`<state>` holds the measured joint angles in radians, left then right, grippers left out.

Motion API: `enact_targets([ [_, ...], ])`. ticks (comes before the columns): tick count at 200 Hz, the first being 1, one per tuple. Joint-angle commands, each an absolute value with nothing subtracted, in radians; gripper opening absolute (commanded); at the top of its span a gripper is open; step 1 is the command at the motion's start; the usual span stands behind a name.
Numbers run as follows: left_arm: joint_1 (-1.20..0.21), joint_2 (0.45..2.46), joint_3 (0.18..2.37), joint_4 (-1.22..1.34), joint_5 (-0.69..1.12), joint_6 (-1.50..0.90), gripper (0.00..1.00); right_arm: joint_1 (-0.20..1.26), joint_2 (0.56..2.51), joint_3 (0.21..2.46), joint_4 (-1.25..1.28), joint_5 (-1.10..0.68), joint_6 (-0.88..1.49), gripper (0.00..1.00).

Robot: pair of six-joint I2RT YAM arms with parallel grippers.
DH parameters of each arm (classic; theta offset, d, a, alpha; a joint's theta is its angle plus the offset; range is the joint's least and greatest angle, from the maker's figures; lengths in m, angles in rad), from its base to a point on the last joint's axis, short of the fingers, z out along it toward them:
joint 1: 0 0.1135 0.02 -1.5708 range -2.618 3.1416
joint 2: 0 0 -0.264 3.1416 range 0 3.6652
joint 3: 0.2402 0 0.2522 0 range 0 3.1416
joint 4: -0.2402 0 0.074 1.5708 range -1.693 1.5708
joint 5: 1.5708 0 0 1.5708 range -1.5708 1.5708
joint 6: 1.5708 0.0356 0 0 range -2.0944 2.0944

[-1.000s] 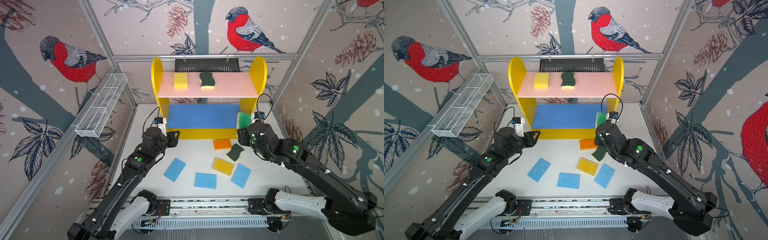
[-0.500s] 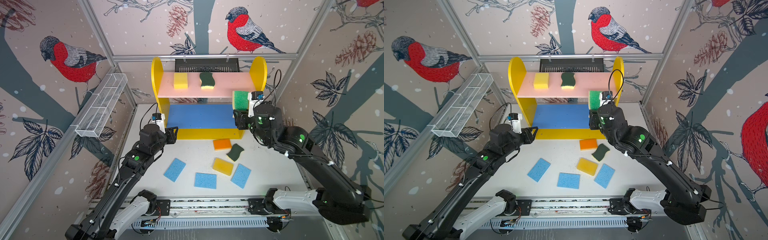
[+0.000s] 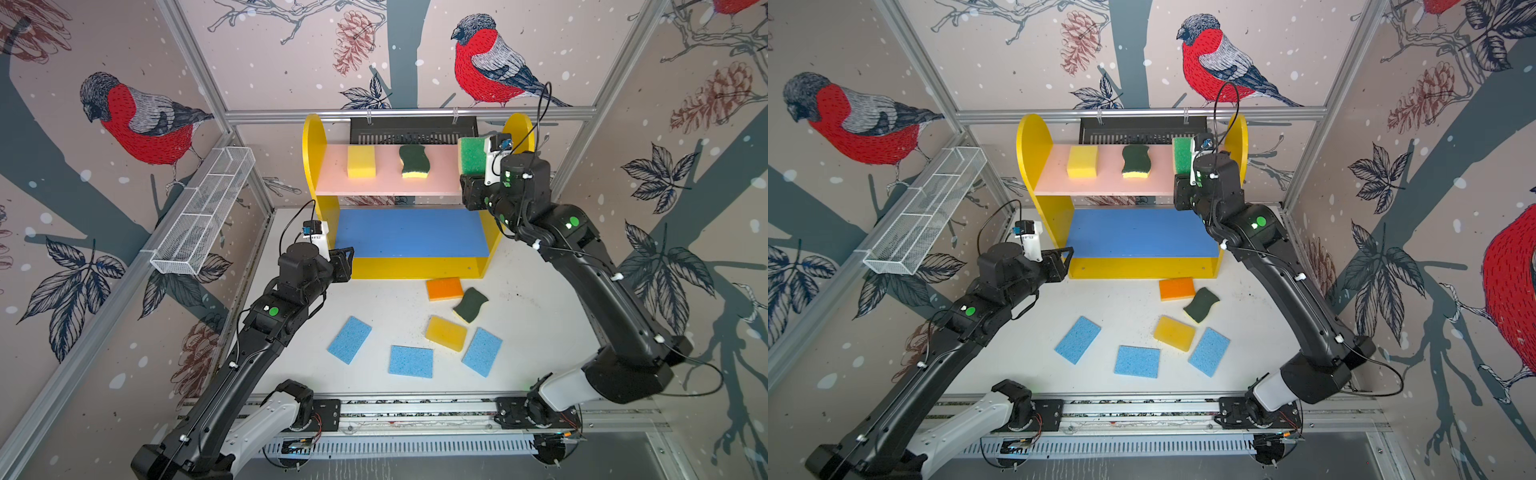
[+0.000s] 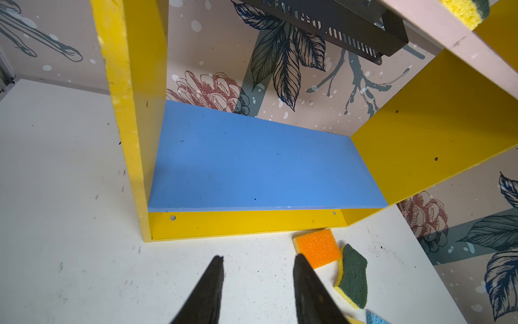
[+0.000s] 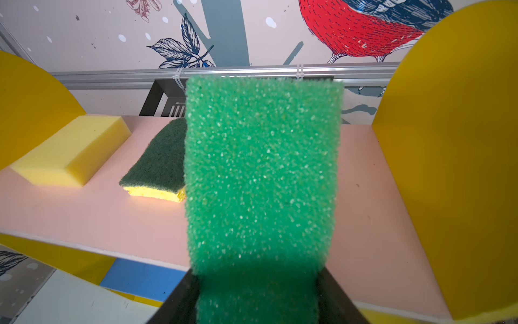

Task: Arrange cleaning sponges on a shelf
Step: Place the cleaning sponge at the shelf.

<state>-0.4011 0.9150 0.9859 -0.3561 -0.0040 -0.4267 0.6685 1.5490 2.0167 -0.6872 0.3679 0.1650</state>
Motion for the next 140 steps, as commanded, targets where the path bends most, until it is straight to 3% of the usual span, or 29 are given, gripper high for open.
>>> enact_targets([
  [1,-0.397,0.922,0.992,-0.344,-0.026,-0.407,0.43,0.650,1.596,2.076,-0.687,0.349,0.125,0.56],
  [56,-0.388,0.939,0.992,-0.319,-0.046,-0.404,0.43,0.555,1.643,2.128,-0.730,0.296,0.161,0.57],
  [140,-0.374,0.963,0.992,-0.286,-0.020,-0.410,0.44,0.542,1.679,2.141,-0.749,0.303,0.132,0.62],
])
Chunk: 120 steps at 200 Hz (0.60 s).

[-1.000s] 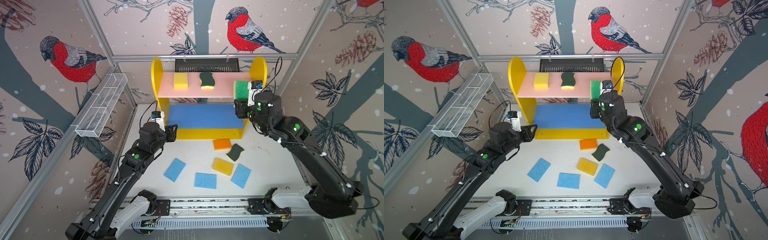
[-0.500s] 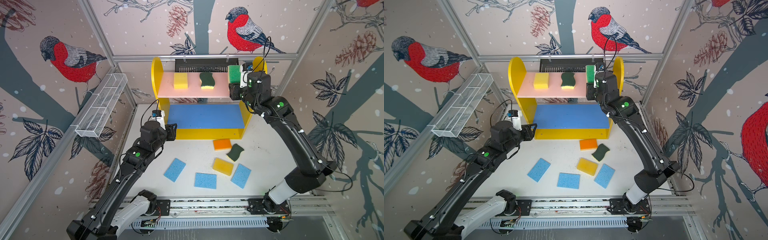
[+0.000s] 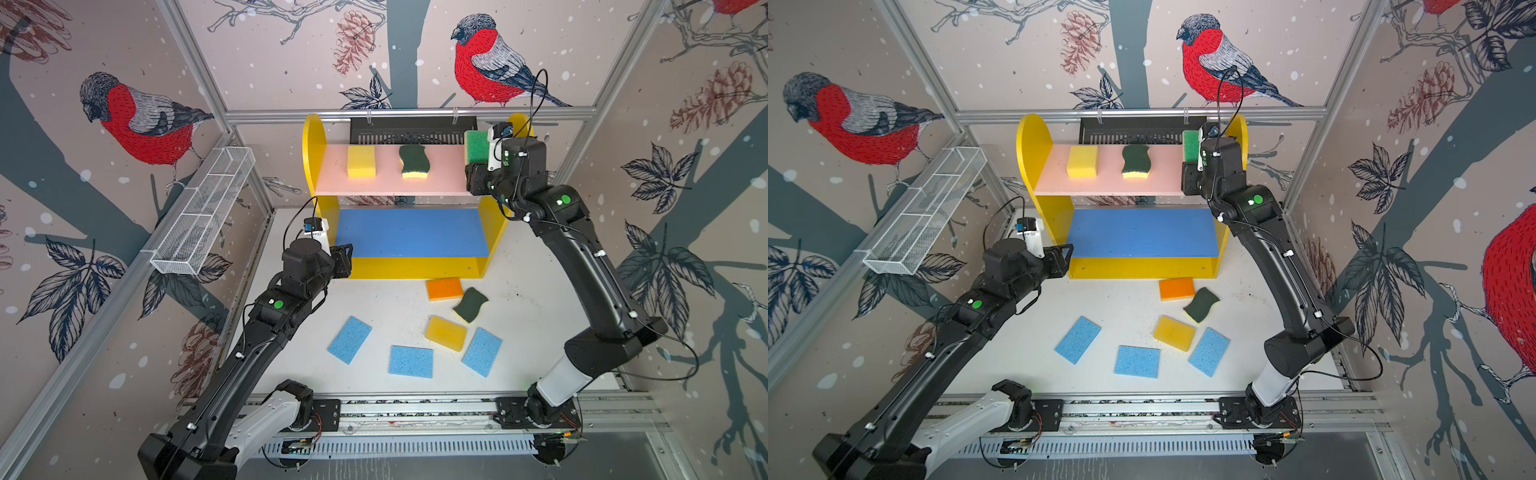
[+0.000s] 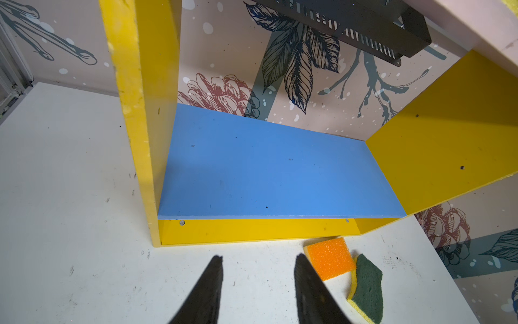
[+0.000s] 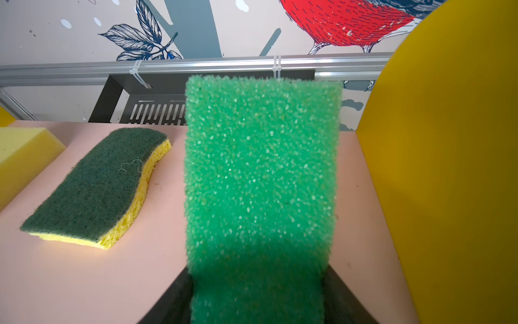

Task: Arrange cleaning sponges on a shelf
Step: Place the cleaning sponge at the shelf.

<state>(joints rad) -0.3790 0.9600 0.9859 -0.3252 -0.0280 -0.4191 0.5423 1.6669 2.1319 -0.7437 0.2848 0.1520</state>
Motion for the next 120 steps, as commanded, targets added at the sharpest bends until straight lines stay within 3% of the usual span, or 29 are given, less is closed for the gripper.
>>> enact_targets([
  [1,-0.374,0.963,0.992,-0.285,-0.021,-0.410,0.44,0.542,1.679,2.141,-0.749,0.305,0.131,0.62],
  [120,-0.368,0.965,0.969,-0.263,0.005,-0.419,0.44,0.543,1.735,2.189,-0.781,0.374,0.159,0.65],
])
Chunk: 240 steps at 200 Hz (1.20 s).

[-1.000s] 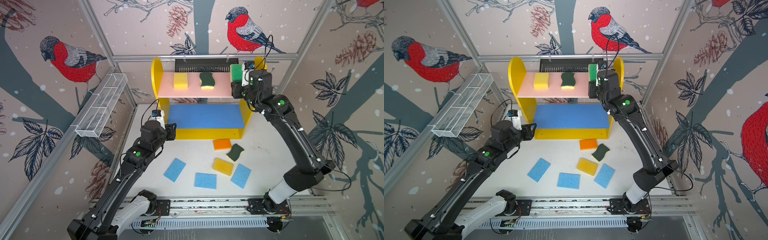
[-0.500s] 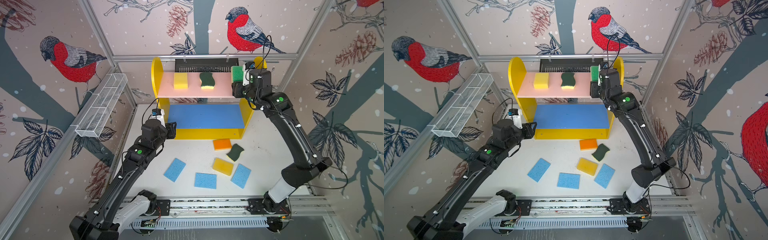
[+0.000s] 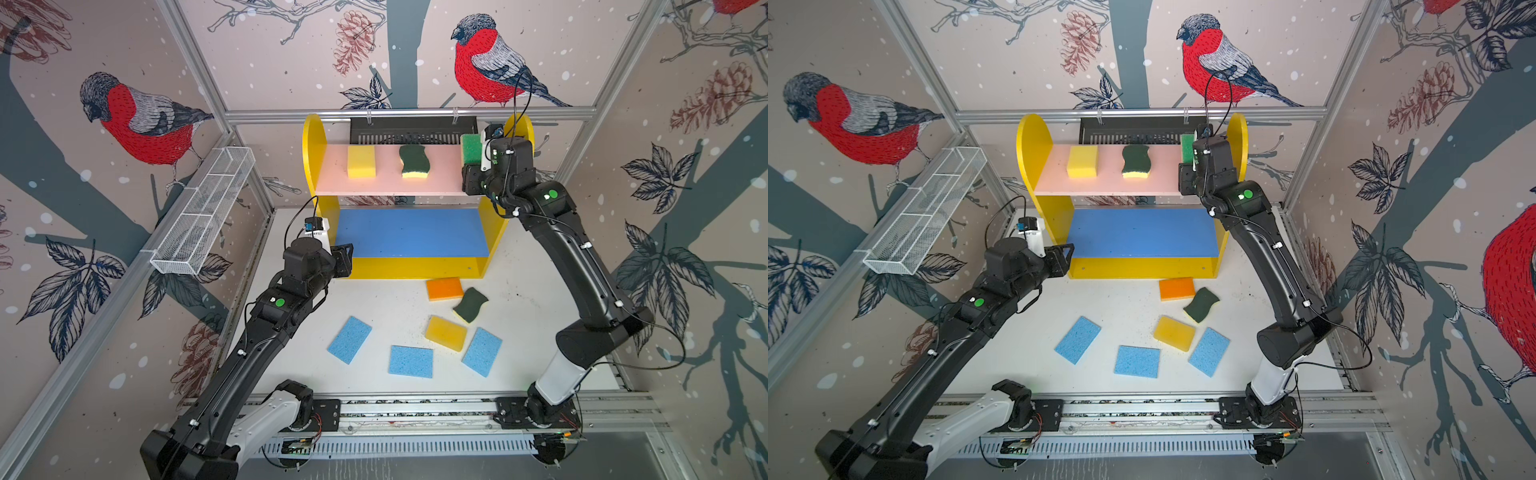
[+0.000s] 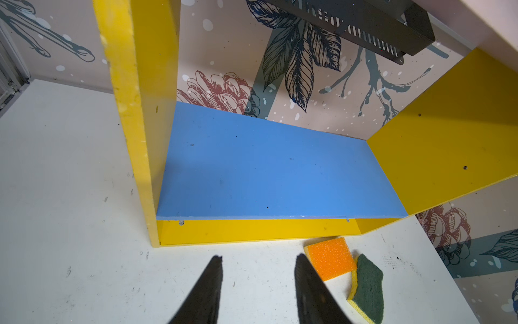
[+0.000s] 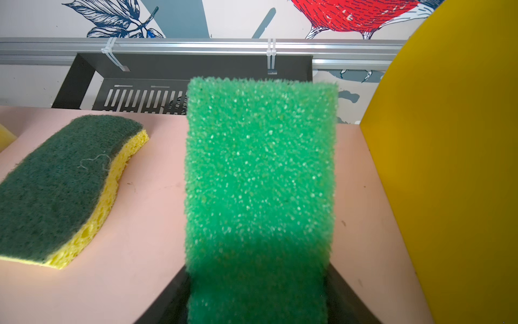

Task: Arrange cleaning sponges on a shelf
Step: Place the cleaning sponge at the shelf.

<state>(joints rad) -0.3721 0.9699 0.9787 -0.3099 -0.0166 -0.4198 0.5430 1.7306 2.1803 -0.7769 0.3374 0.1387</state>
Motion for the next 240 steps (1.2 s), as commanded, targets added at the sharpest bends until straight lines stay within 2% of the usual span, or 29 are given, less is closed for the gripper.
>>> enact_targets([
  [1,-0.368,0.965,0.968,-0.263,0.006,-0.419,0.44,0.543,1.735,2.189,-0.781,0.374,0.159,0.65],
  [240,-0.359,0.959,0.937,-0.236,0.040,-0.434,0.44,0.551,1.814,2.224,-0.750,0.422,0.167,0.70],
])
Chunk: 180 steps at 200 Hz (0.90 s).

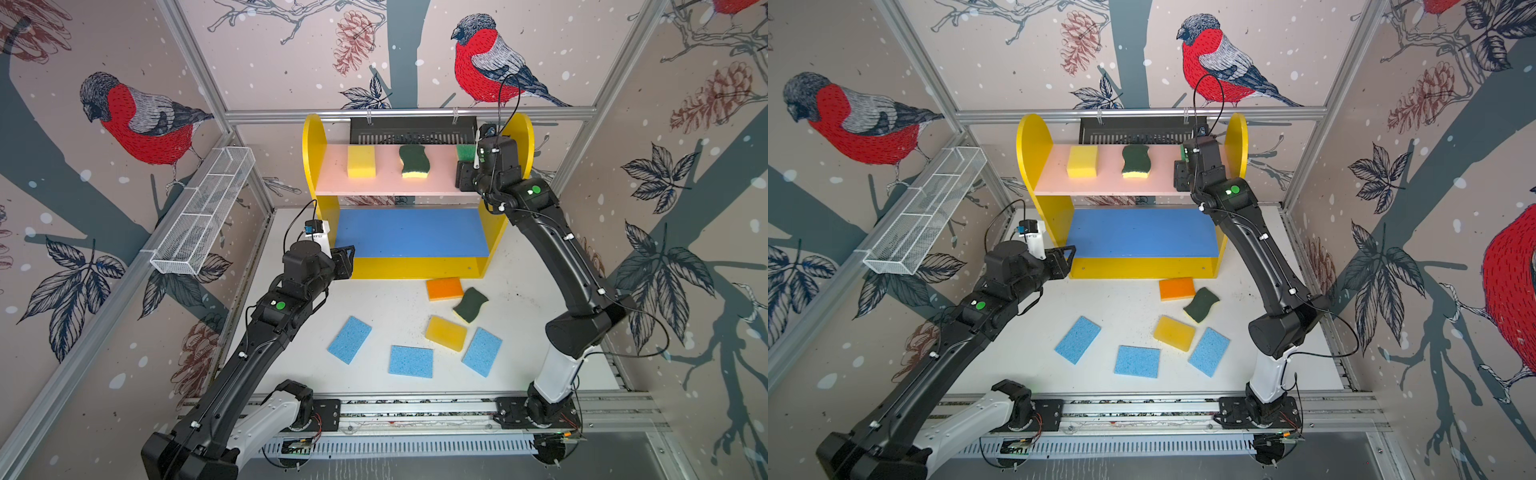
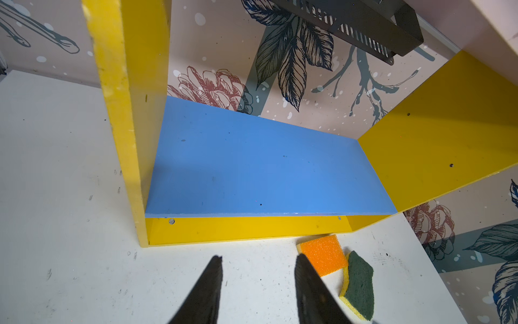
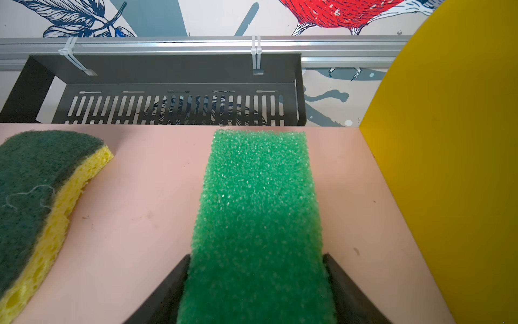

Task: Arrange cleaning sponges on a shelf
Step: Place the cleaning sponge at the shelf.

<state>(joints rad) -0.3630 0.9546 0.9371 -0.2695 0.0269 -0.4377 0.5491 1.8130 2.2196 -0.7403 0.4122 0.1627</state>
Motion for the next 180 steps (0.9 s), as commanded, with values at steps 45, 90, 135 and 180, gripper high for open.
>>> enact_targets([
  [45,-0.359,0.967,0.941,-0.236,0.049,-0.436,0.45,0.559,1.781,2.224,-0.734,0.414,0.178,0.79],
  [90,-0.359,0.966,0.936,-0.234,0.059,-0.443,0.45,0.596,1.734,2.209,-0.702,0.433,0.162,0.84],
  [135,-0.359,0.965,0.936,-0.240,0.067,-0.445,0.45,0.671,1.706,2.209,-0.699,0.505,0.126,0.90],
  [180,-0.359,0.953,0.943,-0.270,0.058,-0.438,0.47,0.715,1.647,2.158,-0.695,0.535,0.110,0.93],
])
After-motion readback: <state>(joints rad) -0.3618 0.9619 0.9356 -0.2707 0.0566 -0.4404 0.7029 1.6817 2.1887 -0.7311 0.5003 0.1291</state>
